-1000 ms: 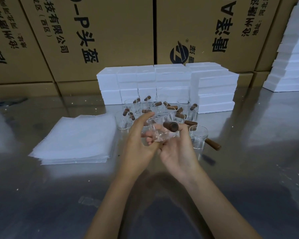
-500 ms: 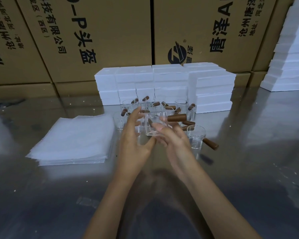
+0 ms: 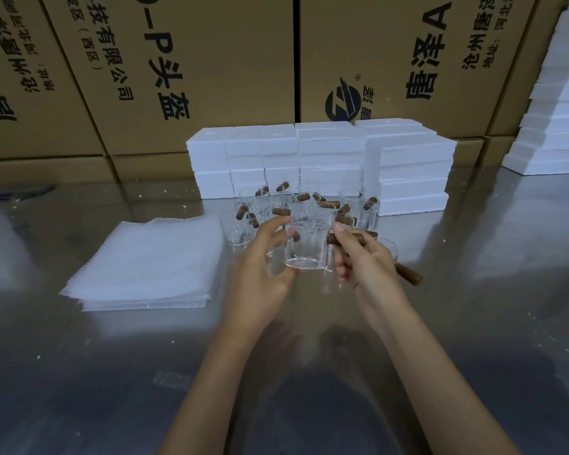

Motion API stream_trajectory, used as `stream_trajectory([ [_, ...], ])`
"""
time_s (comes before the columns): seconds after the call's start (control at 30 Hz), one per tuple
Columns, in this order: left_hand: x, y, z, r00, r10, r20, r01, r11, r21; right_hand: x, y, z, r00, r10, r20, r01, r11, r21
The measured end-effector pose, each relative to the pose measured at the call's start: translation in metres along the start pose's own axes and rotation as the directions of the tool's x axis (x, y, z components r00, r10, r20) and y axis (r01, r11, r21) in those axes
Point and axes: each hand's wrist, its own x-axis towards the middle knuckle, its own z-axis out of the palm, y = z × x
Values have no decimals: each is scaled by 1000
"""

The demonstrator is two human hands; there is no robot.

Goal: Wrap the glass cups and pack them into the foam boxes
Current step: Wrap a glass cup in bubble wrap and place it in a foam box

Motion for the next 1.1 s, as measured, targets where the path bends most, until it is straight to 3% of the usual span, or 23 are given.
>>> stream_trajectory([
  [0.13,-2,-2,3,989,-74,128,83,994,-66,1,-2,-3,997,-68,46,62,991,115],
  [0.3,1,-7,5,996,-40,-85,36,998,-51,-1,-3,-2,982,-114,150,92,985,146],
  [0.47,2,-12,4,997,-1,-78,1,1000,-3,-3,-6,-5,967,-110,229,82,989,126],
  [0.6,2,-9,2,998,-20,-53,17,999,-47,-3,-9,-7,960,-99,260,89,995,50],
  [0.8,2,5,3,982,-188,-32,164,917,-364,-1,-11,-10,947,-206,247,280,906,-317],
  [0.97,0,4,9,975,-220,-39,200,938,-283,-1,-3,-5,961,-91,260,193,896,-400],
  [1.1,-3,4,14,983,-151,-108,137,983,-125,-2,-2,-4,965,-14,261,116,918,-380],
])
